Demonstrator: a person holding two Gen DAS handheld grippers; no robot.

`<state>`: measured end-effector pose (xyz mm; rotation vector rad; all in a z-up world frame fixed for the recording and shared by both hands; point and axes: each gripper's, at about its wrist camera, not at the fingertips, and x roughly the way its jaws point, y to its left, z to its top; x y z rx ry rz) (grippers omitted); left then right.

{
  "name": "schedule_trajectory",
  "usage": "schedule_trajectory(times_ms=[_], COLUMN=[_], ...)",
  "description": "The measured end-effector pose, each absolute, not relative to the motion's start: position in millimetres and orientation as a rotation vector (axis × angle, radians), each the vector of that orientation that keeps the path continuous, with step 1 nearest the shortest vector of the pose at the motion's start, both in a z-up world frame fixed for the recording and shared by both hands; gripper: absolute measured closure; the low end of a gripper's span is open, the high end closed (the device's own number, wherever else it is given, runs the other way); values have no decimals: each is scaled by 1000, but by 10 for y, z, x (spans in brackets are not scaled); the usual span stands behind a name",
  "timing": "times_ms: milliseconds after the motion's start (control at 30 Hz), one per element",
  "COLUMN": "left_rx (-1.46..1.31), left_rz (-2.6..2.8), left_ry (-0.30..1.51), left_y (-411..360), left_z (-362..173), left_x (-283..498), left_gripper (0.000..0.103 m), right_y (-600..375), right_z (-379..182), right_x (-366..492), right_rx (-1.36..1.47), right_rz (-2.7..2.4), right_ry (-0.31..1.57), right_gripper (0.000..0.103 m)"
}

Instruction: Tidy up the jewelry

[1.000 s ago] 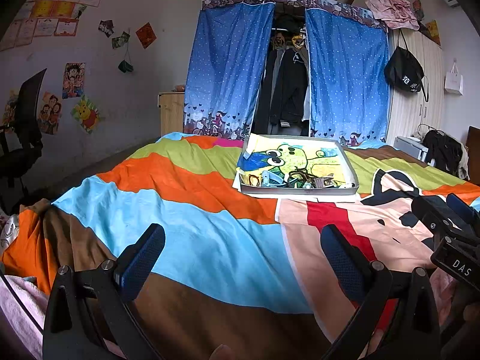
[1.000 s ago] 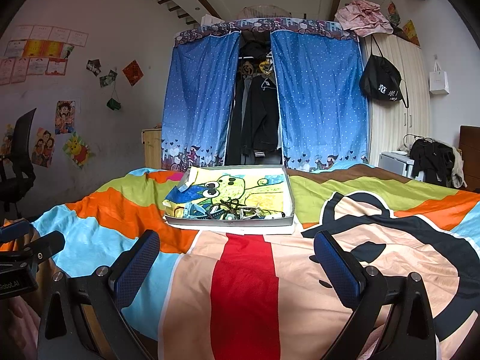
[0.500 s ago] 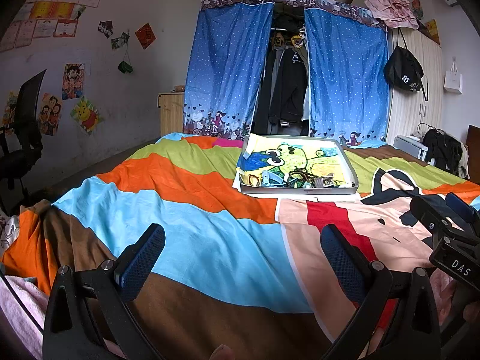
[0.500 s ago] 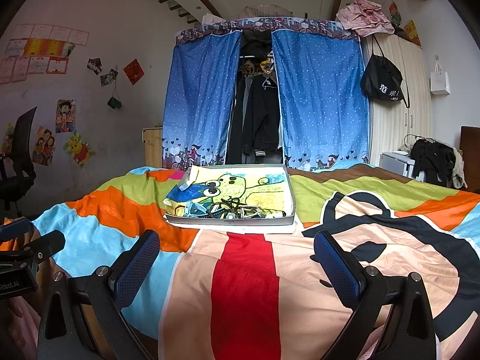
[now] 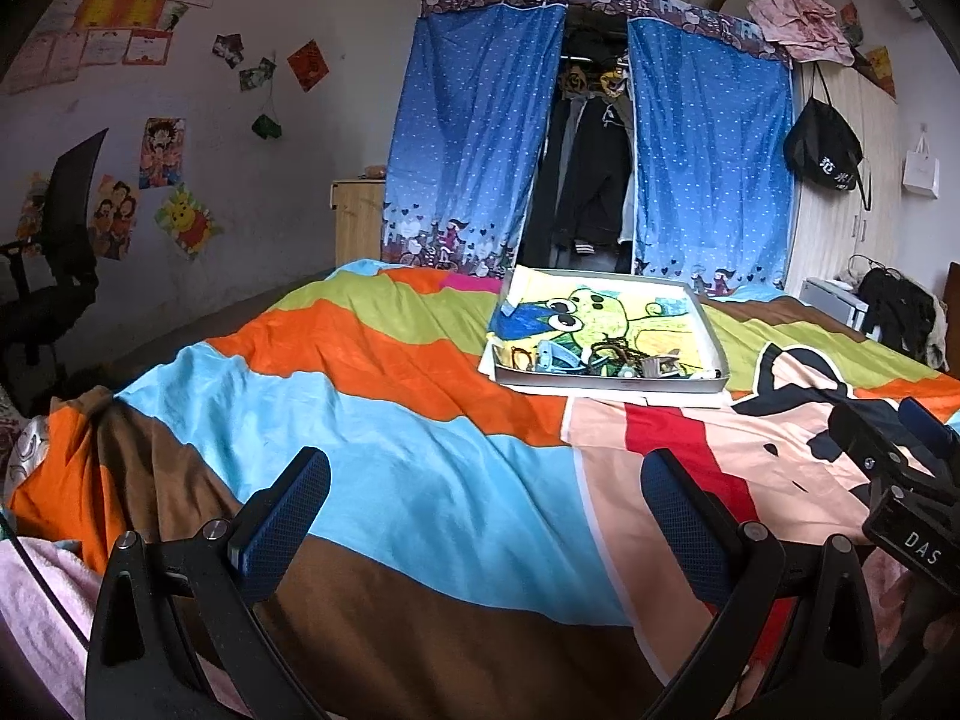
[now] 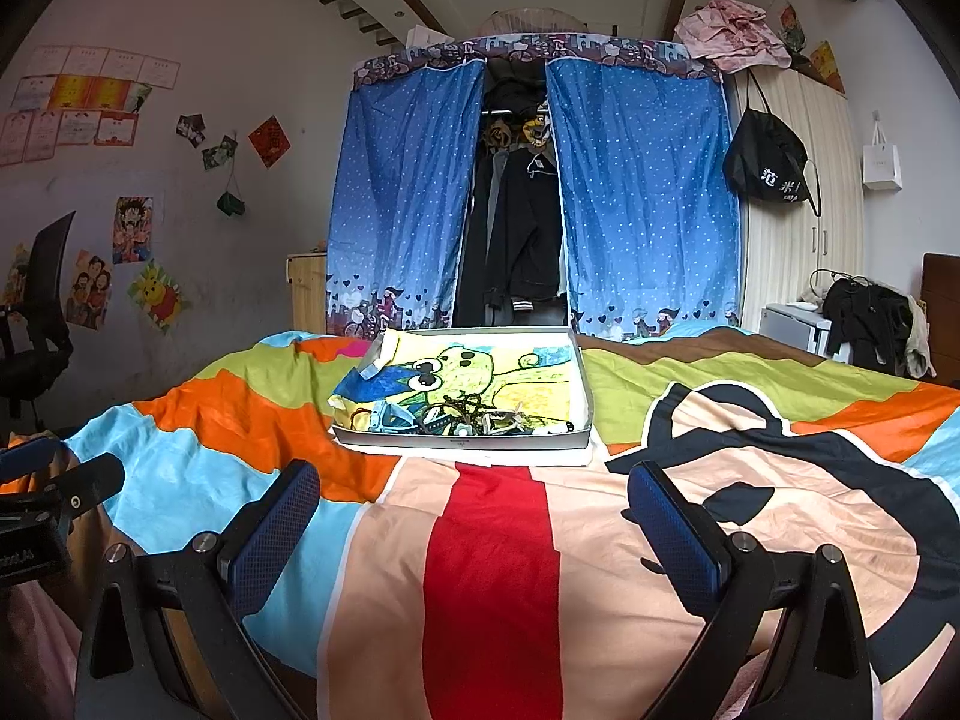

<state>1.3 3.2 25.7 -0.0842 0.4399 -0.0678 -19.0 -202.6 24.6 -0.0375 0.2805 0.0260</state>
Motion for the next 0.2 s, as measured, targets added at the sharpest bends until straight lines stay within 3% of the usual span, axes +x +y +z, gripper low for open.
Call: schedule_trajectory(times_ms=[200], left_rx=[-83], left_rz=[-66], left_ry=[440], left_y=[42], left_z=[255], left_x=[13], left_gripper=[1], right_y=[-2025], right_z=[250], right_x=[-191], right_rx=[-38], right_rz=[26], right_ry=[281], right_gripper=[0])
